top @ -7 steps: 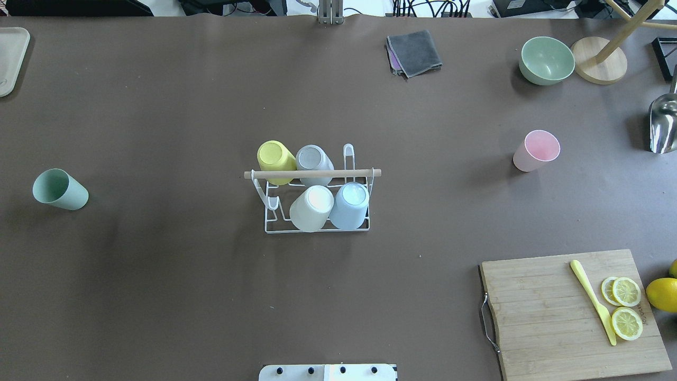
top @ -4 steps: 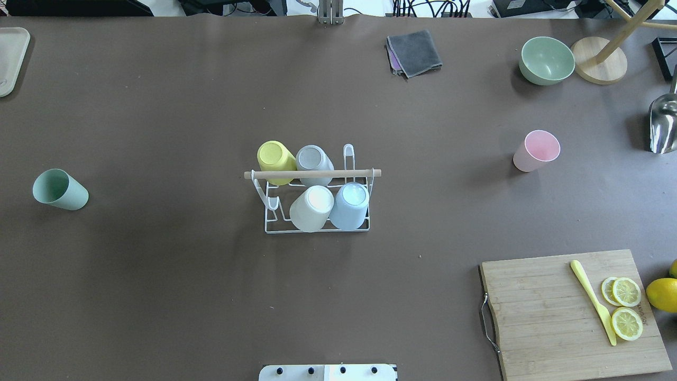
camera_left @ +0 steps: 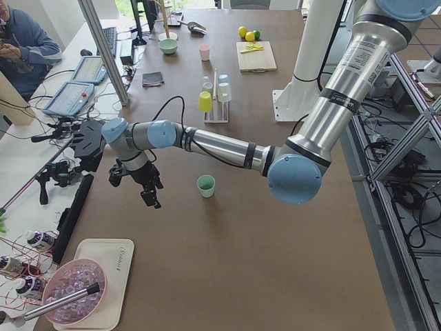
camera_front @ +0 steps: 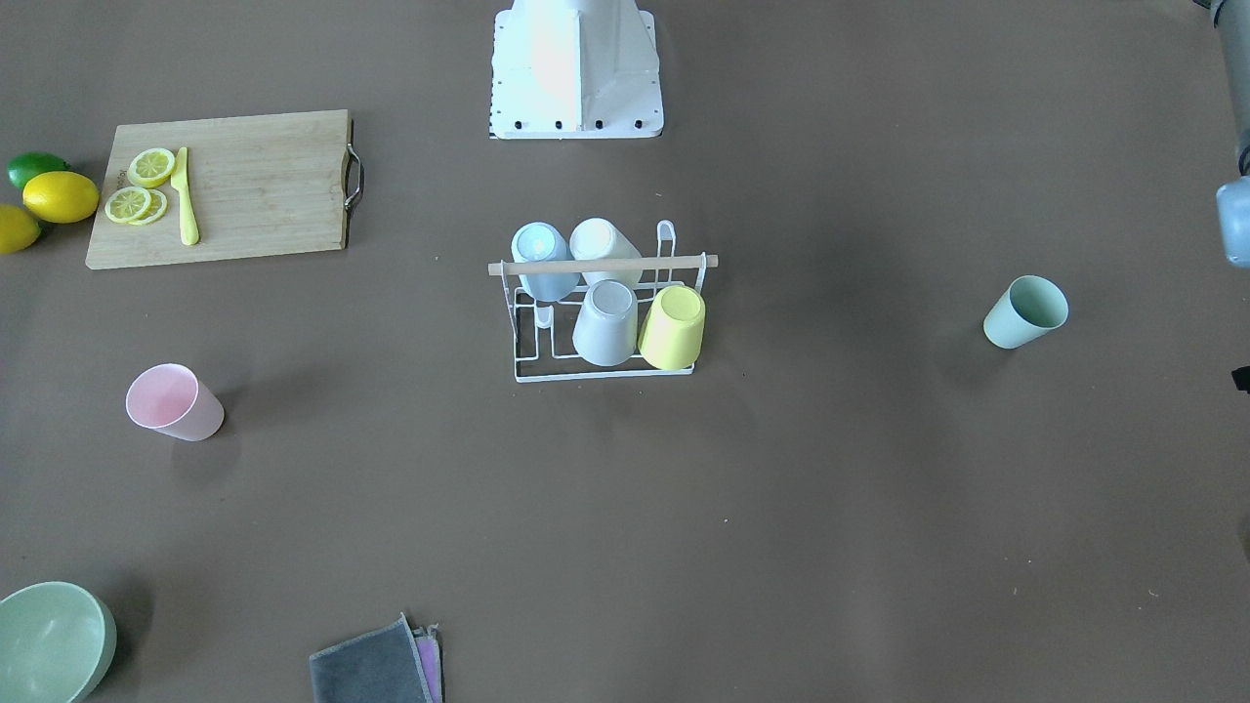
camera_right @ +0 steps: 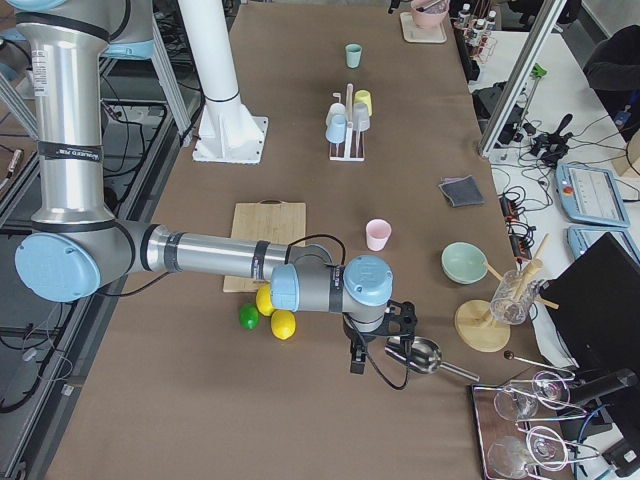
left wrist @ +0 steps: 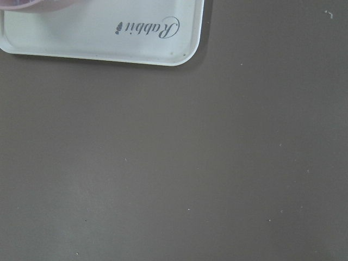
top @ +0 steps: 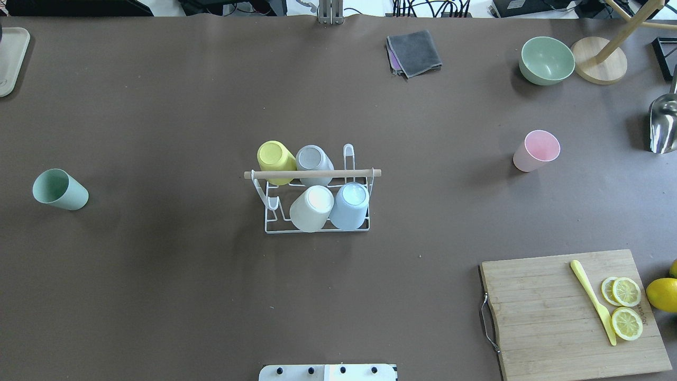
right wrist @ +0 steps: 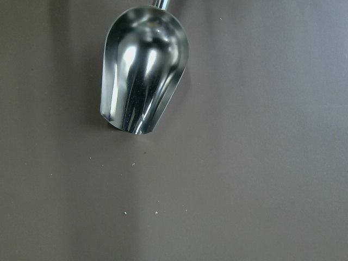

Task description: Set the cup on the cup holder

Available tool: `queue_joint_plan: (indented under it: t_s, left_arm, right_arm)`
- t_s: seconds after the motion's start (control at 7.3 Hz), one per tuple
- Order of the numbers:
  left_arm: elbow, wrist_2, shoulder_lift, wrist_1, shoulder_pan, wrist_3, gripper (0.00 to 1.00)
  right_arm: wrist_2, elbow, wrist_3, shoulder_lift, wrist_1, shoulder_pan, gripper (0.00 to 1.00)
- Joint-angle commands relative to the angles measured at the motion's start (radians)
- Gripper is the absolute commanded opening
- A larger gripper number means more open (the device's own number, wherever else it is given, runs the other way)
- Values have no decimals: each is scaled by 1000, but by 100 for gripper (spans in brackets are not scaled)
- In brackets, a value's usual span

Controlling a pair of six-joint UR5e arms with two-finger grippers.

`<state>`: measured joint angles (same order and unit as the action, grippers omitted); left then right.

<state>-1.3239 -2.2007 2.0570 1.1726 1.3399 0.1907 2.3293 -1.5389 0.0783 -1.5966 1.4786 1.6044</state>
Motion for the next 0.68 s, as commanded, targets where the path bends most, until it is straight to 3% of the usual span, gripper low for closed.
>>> queue_joint_plan:
  t_s: [0.0,0.14,0.41,0.55]
  left_arm:
    - [46,-25,64,-57,-74,-208,98]
    - [134,-136,104,-67,-86,-242,98]
    - [213,-172,155,-172,-102,-257,98]
    - [247,-168,170,-195,-138,-311,98]
  right_arm:
    - [-16,-26,18,30,21,-42,100]
    - [-22,-55,29,82,111,-78,100]
    - [-21,-55,29,252,280,-170,100]
    - [-16,-49,31,279,288,-210,100]
